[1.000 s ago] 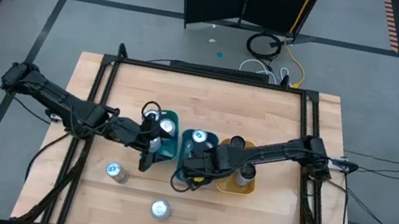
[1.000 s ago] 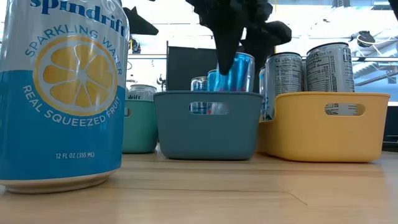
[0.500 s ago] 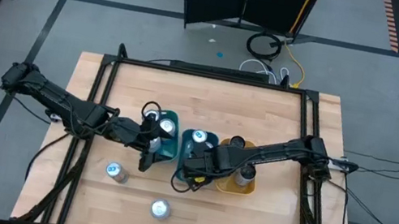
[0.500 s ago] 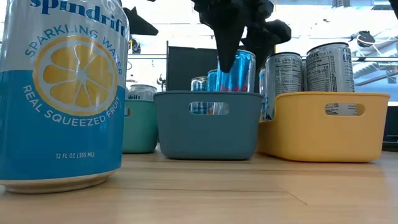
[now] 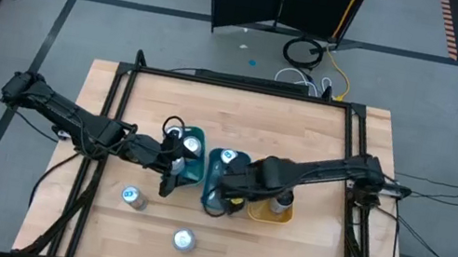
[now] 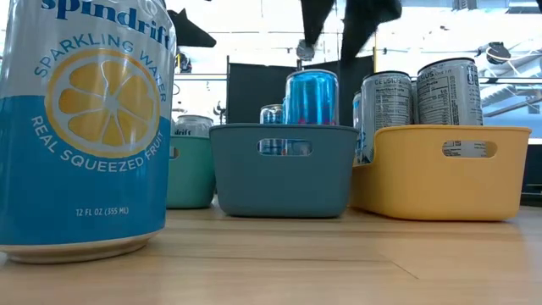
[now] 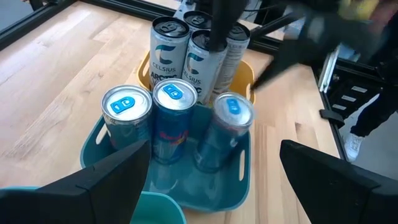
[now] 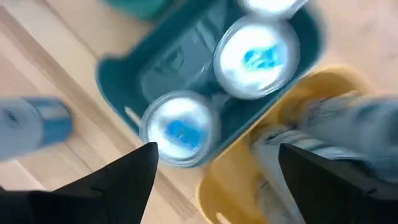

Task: Sort soda cans
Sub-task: Put the blue soda can into the blue bin, then adjust the green bin

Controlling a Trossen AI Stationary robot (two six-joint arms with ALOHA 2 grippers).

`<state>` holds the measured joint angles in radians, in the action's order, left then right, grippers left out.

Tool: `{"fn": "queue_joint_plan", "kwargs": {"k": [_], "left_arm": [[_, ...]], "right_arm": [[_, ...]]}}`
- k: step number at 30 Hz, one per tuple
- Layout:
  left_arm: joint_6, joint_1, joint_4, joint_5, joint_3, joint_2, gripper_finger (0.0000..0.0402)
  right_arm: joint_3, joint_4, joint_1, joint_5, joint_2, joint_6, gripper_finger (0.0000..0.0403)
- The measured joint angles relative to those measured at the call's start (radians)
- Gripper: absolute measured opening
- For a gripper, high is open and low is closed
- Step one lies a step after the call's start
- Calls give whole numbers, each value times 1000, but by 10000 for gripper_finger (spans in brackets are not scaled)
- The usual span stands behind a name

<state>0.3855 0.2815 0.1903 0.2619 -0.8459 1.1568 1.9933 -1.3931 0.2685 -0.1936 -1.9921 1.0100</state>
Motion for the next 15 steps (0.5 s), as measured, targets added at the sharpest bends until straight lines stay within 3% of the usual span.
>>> {"fn": "queue_joint_plan", "kwargs": {"k": [7, 15], "left_arm": [[1, 0, 5, 0, 0, 0, 368], [2, 26, 11, 0, 0, 0, 368]], "right_arm": [[121, -71, 82, -171, 78, 73, 323], [121, -177, 334, -368, 140, 358, 323]]}}
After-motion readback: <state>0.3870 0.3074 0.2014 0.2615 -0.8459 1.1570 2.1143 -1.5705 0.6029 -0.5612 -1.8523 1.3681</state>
